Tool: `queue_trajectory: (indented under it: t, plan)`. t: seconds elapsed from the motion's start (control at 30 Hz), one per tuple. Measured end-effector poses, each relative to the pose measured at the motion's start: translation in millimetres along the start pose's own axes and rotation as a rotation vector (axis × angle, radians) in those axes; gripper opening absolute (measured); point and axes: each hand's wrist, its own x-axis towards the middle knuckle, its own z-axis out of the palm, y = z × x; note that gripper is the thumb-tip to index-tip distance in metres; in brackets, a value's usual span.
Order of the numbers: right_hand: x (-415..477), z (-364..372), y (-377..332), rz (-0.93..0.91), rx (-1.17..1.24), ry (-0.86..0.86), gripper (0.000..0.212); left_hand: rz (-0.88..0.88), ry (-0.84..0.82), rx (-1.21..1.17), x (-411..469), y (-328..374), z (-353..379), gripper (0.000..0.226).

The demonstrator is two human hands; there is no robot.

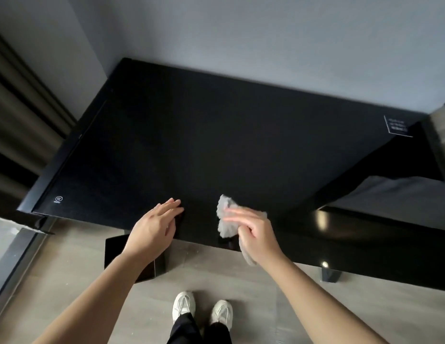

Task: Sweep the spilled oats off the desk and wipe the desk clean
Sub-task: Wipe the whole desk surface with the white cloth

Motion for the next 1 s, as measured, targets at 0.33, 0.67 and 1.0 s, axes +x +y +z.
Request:
queue_trajectory:
  t: [0.33, 0.67, 1.0]
  plan:
    - [-32.1, 28.2, 11.7, -0.238, -0.498, -0.262, 0.048, 0.063, -0.141, 0.048, 25.9, 25.0, 21.4, 0.053]
    - [-62.1, -74.6, 70.7, 0.029, -0.638, 0.044, 0.056, 0.087, -0.302, 0.066, 40.1, 95.4, 46.9, 0.055]
    - [-144.8, -216.4, 146.2, 0.304, -0.704, 0.199, 0.066, -0.126, -0.254, 0.078, 34.2, 189.5, 88.4, 0.056]
